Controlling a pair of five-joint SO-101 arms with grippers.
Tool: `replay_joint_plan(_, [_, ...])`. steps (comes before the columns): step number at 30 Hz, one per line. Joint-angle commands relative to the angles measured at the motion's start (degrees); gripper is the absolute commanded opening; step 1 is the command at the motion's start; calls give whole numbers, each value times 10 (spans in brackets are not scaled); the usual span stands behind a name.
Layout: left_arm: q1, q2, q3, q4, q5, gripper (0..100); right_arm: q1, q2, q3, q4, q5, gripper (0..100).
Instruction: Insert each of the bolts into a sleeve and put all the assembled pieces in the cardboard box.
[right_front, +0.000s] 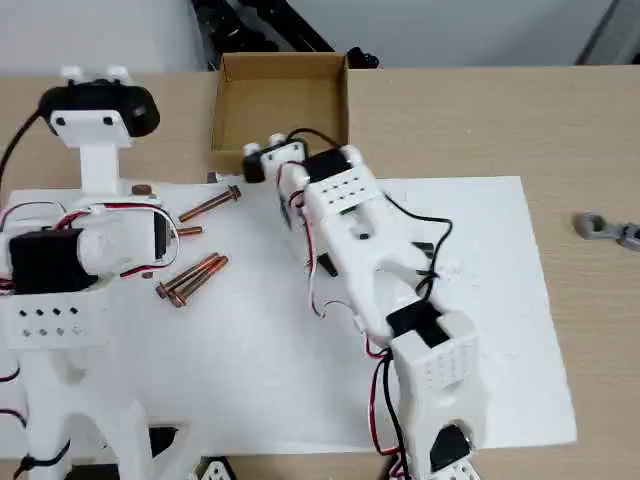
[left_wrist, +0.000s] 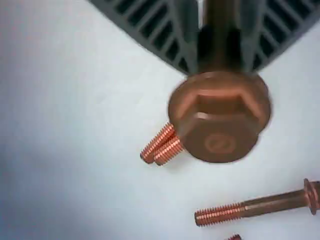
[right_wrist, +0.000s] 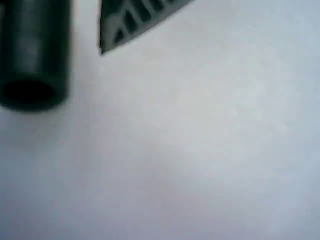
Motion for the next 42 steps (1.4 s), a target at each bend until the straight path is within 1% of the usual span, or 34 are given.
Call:
replay_joint_plan(1, [0,-24,6,-24,-3,6,-8,-5,-23,-19,6,217])
replay_joint_plan(6, [0,-24,6,-24,-3,6,-5,7,-23,-27,34,217])
replay_joint_plan(13, [0,-24,6,-24,-3,6,-5,71,-25,-30,34,217])
replay_joint_plan(18, [0,-24,6,-24,-4,6,11,116,-25,-61,35,216])
replay_joint_plan(21, [0,-24,6,-24,-4,6,9,134,-25,-58,54,214])
replay_joint_plan(26, [0,-24,6,-24,-4,6,8,141,-25,-58,58,117])
replay_joint_plan(28, [0,-24,6,-24,-4,6,9,138,-24,-57,58,92])
replay_joint_plan(39, [0,-24,6,-43,-4,6,7,138,-25,-42,59,78])
replay_joint_plan(42, [0,-24,7,-48,-4,6,7,128,-25,-41,82,78])
